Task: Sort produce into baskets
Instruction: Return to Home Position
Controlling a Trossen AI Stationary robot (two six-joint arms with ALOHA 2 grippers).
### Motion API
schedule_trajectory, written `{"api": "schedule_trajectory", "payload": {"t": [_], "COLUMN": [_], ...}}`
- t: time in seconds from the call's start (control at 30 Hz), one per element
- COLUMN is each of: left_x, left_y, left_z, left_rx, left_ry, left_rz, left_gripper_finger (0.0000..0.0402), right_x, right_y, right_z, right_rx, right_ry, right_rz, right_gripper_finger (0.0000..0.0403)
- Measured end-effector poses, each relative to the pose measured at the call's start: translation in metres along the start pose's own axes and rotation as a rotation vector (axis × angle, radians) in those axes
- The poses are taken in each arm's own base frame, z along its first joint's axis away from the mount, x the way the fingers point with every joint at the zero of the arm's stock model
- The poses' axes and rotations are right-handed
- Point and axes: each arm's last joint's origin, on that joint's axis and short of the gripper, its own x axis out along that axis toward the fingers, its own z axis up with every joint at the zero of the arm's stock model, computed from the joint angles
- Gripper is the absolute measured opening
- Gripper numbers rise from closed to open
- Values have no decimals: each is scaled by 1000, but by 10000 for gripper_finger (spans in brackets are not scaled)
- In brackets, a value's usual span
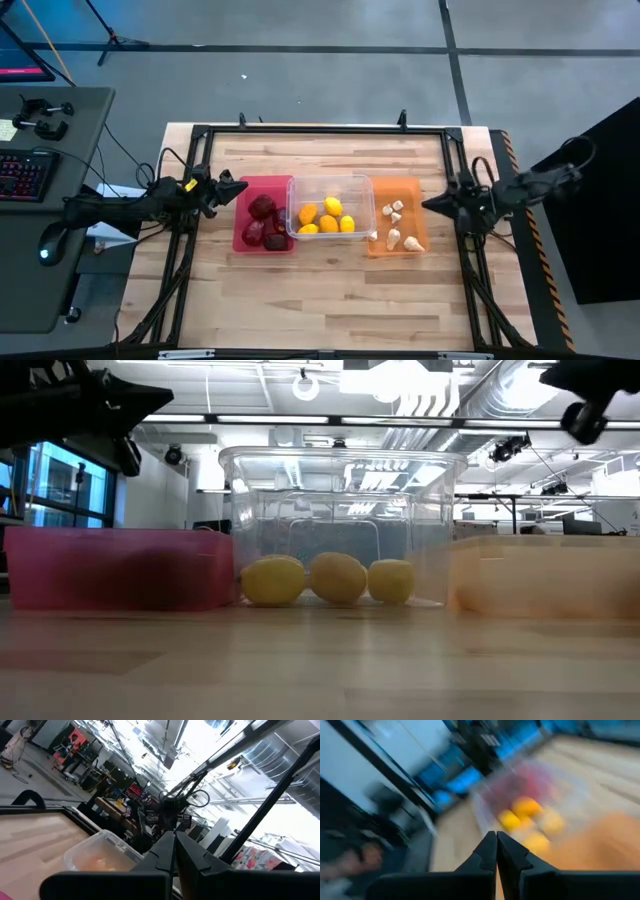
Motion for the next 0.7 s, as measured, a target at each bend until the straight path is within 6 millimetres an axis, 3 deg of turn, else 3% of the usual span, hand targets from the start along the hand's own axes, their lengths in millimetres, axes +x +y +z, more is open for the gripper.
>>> {"api": "schedule_trajectory", "payload": {"t": [0.23, 0.53, 0.7], "left_x": [0, 0, 0], "left_y": [0, 0, 0], "left_z": [0, 0, 0], "left_rx": [0, 0, 0], "left_ry": [0, 0, 0], "left_rz": [0, 0, 0], "left_gripper_finger": [3, 3, 3], "right_x": [30, 35, 47], "right_y": [-21, -36, -52], "right_z": [-38, -43, -61], "right_rx": [-73, -221, -237], "right_ry": [-311, -296, -237], "right_rz": [244, 254, 220], "right_gripper_finger": [0, 0, 0]}}
